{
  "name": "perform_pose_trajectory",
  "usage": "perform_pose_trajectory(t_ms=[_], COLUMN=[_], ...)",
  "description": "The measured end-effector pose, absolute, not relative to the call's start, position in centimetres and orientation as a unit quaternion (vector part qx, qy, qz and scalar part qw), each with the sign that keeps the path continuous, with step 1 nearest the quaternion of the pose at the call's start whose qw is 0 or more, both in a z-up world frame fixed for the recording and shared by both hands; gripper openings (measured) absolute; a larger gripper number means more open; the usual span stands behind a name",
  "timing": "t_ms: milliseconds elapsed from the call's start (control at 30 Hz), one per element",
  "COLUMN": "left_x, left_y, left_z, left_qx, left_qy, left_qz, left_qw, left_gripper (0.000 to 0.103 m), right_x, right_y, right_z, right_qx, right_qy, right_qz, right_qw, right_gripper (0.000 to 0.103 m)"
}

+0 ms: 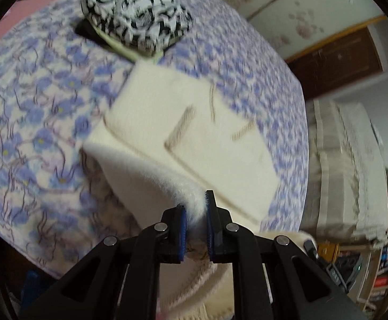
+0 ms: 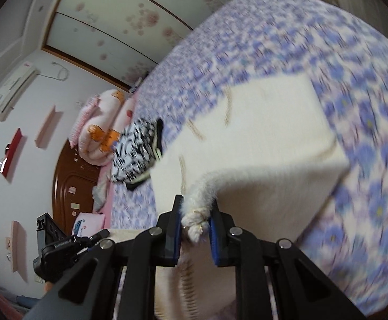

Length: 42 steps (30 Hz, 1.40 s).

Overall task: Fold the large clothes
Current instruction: 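Lift the hem with both tools and fold it toward the collar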

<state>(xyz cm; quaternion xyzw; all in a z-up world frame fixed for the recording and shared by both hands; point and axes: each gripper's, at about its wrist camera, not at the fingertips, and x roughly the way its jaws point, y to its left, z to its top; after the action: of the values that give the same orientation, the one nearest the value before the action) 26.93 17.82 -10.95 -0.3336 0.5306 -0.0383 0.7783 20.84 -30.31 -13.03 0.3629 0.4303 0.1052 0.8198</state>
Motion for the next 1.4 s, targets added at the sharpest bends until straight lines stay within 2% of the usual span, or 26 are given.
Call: perform_pose_trajectory(t_ms=[233,433,633,900,1067,1400], left_x=[34.7,40.6,46.6,55.6,58.1,61.5], left_y=[20.2,21.3,22.0,19.6,20.1,19.6], left_z=[-10.7,-11.7,-14.7,-21.1,-24.8,-30.8], left_qx=[-0.368,-0.351,-0.338,-0.292,-0.309,-0.272], left_qy=[0.466,0.431,0.429,0.47,0.486,0.534], left_qz=[0.01,0.059,0.094,0.095,0.105,0.125], left_qw=[0.804,0.829,0.832,0.827,0.81,0.79], left_gripper=[0.009,0.009,0.009,0.009,0.009,0.01], right_x=[26.7,30.9,35.9,44.0,45.8,48.8], right_y=[-35.6,-38.7,-40.8,-41.0,-42.5,-42.5], right_z=[-10.8,-11.9,-14.5,-21.2,-24.5,-29.0], right_qx=[0.36,0.363,0.351,0.324,0.357,0.328], right_qy=[0.375,0.351,0.342,0.379,0.393,0.443], right_qz=[0.094,0.045,-0.017,-0.052,-0.101,-0.173], right_qw=[0.849,0.862,0.871,0.865,0.841,0.816], right_gripper=[0.016,0.016,0.016,0.016,0.016,0.016])
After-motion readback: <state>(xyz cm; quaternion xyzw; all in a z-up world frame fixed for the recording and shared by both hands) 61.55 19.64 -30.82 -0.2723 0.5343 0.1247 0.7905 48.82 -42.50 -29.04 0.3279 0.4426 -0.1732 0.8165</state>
